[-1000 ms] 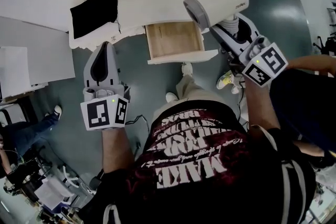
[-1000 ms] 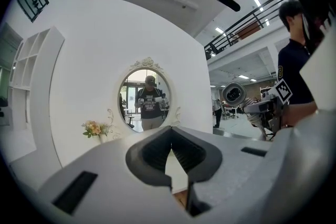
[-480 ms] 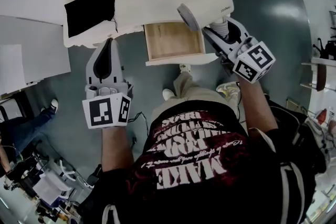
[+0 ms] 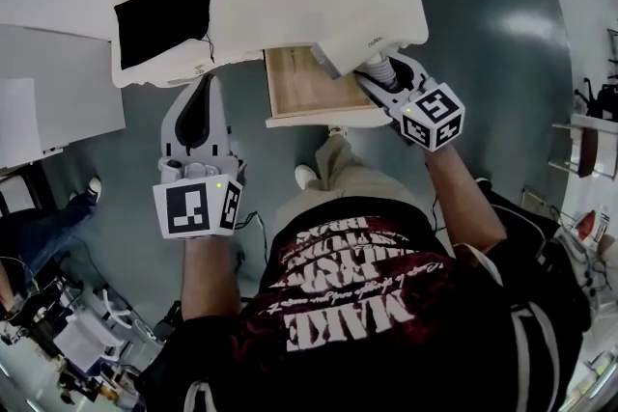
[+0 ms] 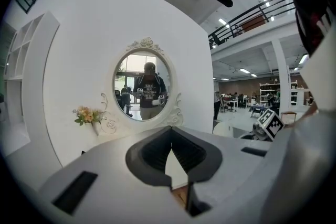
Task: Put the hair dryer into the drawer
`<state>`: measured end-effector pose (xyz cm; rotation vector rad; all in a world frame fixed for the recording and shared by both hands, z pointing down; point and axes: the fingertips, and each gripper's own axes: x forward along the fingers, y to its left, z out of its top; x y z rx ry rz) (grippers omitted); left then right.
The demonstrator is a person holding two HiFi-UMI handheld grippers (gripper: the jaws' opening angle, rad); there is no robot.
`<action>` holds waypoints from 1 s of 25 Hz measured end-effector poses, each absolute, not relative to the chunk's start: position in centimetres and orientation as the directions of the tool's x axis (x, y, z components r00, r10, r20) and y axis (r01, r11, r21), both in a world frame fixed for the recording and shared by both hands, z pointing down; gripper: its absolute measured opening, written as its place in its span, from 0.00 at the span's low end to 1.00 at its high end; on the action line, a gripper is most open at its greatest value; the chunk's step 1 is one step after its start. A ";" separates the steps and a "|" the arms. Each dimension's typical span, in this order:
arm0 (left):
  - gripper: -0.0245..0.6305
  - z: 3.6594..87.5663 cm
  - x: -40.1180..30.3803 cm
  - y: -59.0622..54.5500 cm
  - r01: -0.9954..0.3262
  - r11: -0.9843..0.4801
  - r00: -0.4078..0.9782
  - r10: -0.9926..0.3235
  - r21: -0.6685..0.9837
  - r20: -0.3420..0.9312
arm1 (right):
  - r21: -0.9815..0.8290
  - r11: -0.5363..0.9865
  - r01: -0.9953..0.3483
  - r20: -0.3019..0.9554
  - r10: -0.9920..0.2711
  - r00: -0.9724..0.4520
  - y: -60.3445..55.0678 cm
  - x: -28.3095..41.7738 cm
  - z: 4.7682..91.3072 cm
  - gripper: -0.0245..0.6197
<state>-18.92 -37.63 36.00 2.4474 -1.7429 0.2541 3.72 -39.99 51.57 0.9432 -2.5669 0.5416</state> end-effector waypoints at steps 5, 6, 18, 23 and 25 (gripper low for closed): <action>0.04 36.7 -19.7 -38.0 -0.954 -0.301 0.295 -0.928 0.008 0.228 | -0.247 0.706 -0.663 0.523 -0.479 -0.705 -40.1 3.5 56.5 0.40; 0.04 36.9 -20.0 -38.1 -0.955 -0.296 0.289 -0.928 0.007 0.233 | -0.249 0.709 -0.660 0.536 -0.466 -0.704 -40.1 3.3 57.4 0.40; 0.04 39.0 -20.5 -37.3 -0.967 -0.256 0.250 -0.929 0.014 0.273 | -0.272 0.713 -0.647 0.660 -0.350 -0.664 -39.5 3.7 67.0 0.40; 0.04 39.7 -20.7 -36.7 -0.971 -0.237 0.230 -0.929 0.011 0.290 | -0.275 0.721 -0.636 0.701 -0.303 -0.646 -39.3 3.8 70.1 0.40; 0.04 40.1 -20.7 -36.3 -0.973 -0.231 0.224 -0.928 0.011 0.298 | -0.276 0.723 -0.633 0.712 -0.289 -0.640 -39.1 3.8 71.3 0.40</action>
